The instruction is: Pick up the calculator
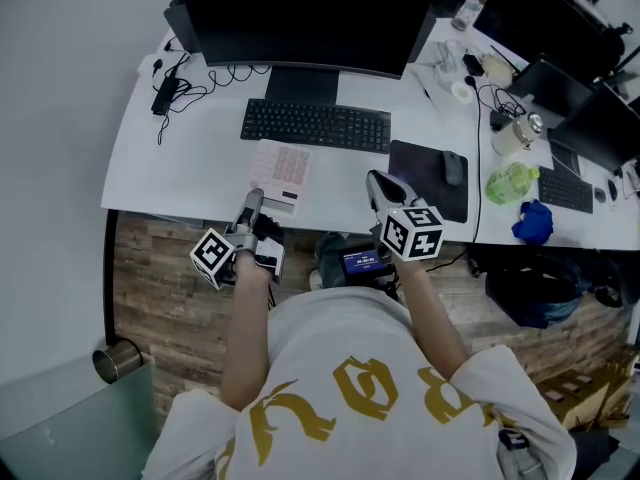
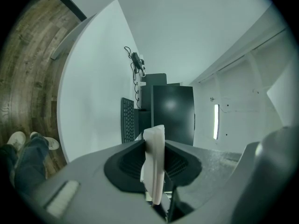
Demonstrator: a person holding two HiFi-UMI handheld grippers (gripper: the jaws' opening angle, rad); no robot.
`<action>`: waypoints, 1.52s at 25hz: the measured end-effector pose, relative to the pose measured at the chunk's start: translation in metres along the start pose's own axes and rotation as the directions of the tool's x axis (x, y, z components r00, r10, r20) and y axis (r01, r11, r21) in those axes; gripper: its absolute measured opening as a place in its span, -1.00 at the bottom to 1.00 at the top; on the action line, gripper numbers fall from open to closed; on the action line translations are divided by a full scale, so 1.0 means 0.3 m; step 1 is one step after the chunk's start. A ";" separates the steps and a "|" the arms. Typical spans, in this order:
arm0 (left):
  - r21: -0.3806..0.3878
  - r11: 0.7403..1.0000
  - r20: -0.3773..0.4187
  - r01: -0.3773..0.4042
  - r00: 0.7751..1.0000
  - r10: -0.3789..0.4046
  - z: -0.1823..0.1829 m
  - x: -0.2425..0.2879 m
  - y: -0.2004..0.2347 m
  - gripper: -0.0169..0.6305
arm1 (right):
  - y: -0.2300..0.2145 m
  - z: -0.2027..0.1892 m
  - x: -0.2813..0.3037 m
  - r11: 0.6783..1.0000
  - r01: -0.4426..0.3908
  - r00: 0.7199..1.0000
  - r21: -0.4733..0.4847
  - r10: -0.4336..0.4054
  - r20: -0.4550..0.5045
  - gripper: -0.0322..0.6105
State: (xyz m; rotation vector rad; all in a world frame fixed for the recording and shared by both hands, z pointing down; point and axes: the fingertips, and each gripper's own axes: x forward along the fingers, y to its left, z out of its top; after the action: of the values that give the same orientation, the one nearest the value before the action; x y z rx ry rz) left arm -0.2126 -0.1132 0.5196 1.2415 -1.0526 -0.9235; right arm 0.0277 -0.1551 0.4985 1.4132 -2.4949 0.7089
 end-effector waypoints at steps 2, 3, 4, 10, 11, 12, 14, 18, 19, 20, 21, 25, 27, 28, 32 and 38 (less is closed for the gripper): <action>-0.001 1.000 0.001 -0.003 1.000 0.003 0.004 -0.005 0.008 -0.33 | 0.005 0.000 0.001 1.000 -0.003 1.000 -0.001 0.003 0.001 -0.83; 0.000 1.000 0.002 -0.003 1.000 0.003 0.006 -0.007 0.012 -0.33 | 0.007 0.000 0.000 1.000 -0.005 1.000 -0.001 0.005 0.001 -0.83; 0.000 1.000 0.003 -0.001 1.000 0.001 0.008 -0.008 0.011 -0.33 | 0.008 0.000 0.000 1.000 -0.006 1.000 -0.002 0.006 0.001 -0.83; -0.002 1.000 -0.001 0.008 1.000 -0.008 -0.001 -0.004 -0.004 -0.33 | 0.009 0.004 -0.002 1.000 -0.006 1.000 -0.009 0.006 0.002 -0.83; -0.004 1.000 -0.001 0.011 1.000 -0.011 -0.001 -0.004 -0.006 -0.33 | 0.010 0.005 -0.003 1.000 -0.007 1.000 -0.010 0.007 0.003 -0.83; -0.007 1.000 -0.001 0.014 1.000 -0.014 -0.003 -0.004 -0.010 -0.33 | 0.011 0.005 -0.003 1.000 -0.007 1.000 -0.011 0.007 0.003 -0.83; -0.009 1.000 -0.002 0.016 1.000 -0.016 -0.004 -0.006 -0.012 -0.33 | 0.015 0.002 -0.007 1.000 -0.008 1.000 -0.011 0.008 0.001 -0.83; 0.001 1.000 -0.003 0.011 1.000 -0.011 -0.005 -0.010 -0.008 -0.33 | 0.018 -0.004 -0.009 1.000 -0.011 1.000 -0.018 0.011 -0.003 -0.83; 0.003 1.000 -0.003 0.009 1.000 -0.009 -0.004 -0.010 -0.004 -0.33 | 0.019 -0.005 -0.008 1.000 -0.013 1.000 -0.022 0.013 -0.006 -0.83; 0.004 1.000 -0.002 0.009 1.000 -0.009 -0.002 -0.010 -0.002 -0.33 | 0.020 -0.005 -0.007 1.000 -0.014 1.000 -0.027 0.014 -0.008 -0.83; 0.003 1.000 -0.003 0.012 1.000 -0.012 -0.003 -0.008 -0.003 -0.33 | 0.021 -0.005 -0.007 0.999 -0.015 1.000 -0.029 0.014 -0.010 -0.83; -0.011 1.000 -0.004 0.017 1.000 -0.017 -0.007 -0.003 -0.009 -0.33 | 0.021 -0.003 -0.004 0.999 -0.017 1.000 -0.027 0.017 -0.010 -0.83; -0.027 0.999 -0.002 0.017 1.000 -0.017 -0.011 -0.001 -0.012 -0.33 | 0.022 -0.004 -0.002 0.999 -0.018 1.000 -0.028 0.017 -0.013 -0.83; -0.031 0.999 -0.001 0.018 1.000 -0.018 -0.011 -0.001 -0.012 -0.33 | 0.023 -0.003 0.000 0.999 -0.018 1.000 -0.030 0.018 -0.014 -0.83; -0.029 0.999 -0.002 0.018 1.000 -0.018 -0.006 0.002 -0.004 -0.33 | 0.027 -0.001 0.003 0.999 -0.022 1.000 -0.033 0.021 -0.016 -0.83; -0.041 0.999 -0.001 0.014 1.000 -0.014 -0.012 0.003 0.000 -0.33 | 0.029 -0.006 -0.004 0.999 -0.026 1.000 -0.040 0.025 -0.018 -0.83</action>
State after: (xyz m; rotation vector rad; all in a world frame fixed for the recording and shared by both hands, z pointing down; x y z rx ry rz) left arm -0.2089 -0.1131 0.5196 1.2170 -1.0203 -0.9500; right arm 0.0207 -0.1497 0.4969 1.3585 -2.5037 0.6680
